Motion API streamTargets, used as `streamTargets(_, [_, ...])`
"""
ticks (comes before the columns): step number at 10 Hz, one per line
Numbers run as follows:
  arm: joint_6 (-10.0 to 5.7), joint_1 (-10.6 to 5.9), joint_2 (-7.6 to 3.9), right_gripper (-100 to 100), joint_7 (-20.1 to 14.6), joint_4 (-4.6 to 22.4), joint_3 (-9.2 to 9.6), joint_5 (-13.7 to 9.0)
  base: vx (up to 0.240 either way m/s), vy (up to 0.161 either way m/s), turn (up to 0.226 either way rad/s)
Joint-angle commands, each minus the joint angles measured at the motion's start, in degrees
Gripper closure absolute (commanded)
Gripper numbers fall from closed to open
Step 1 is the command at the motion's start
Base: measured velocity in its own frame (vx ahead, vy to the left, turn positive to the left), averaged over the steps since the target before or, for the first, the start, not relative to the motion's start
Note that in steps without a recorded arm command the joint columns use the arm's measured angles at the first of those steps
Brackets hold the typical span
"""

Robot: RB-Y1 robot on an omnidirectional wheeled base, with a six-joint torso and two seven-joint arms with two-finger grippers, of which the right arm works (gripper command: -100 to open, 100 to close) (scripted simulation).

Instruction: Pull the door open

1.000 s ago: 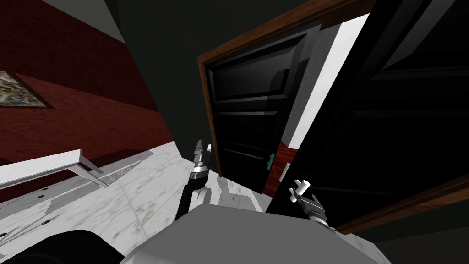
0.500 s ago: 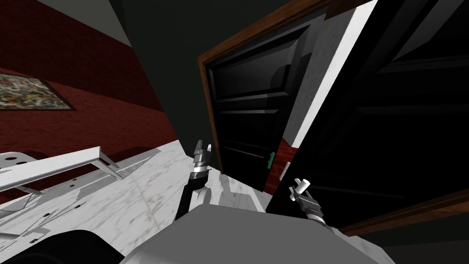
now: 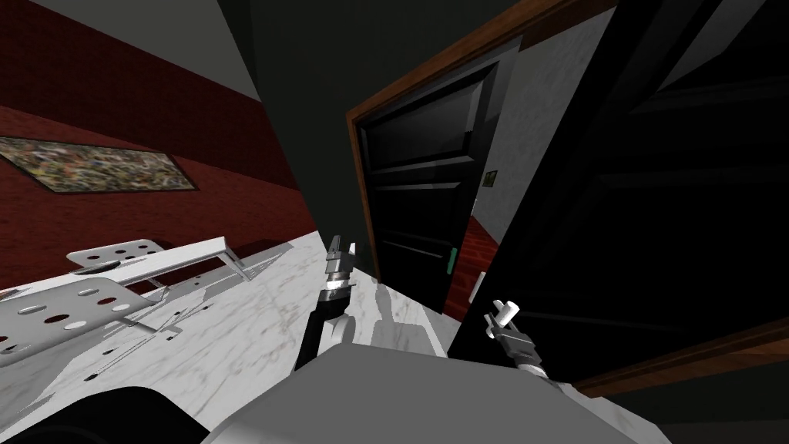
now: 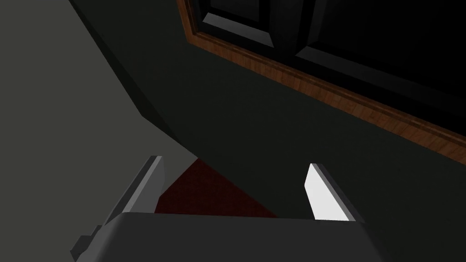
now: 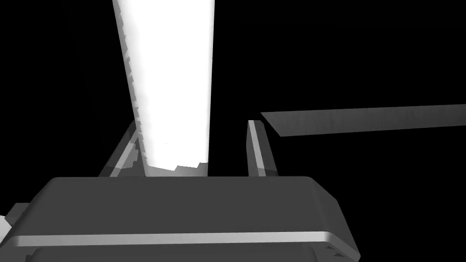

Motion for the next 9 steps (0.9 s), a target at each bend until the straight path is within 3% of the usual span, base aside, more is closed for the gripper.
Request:
streamTargets(1, [-0.99, 1.48, -1.83, 100, -2.0, -1.6, 1.22, 0.9, -0.238, -0.072, 0.202])
streamTargets(6, [-4.99, 2.91, -4.93, 100, -7.2, -3.4, 5.97, 4.0, -0.194, -0.08, 0.152])
streamTargets(7, [-4.07, 3.09, -4.44, 100, -6.5, -3.4, 5.64, 3.7, -0.066, -0.03, 0.032])
streamTargets(9, [-6.42, 3.71, -5.3, 100, -7.9, -2.3, 6.56, 4.4, -0.183, -0.056, 0.183])
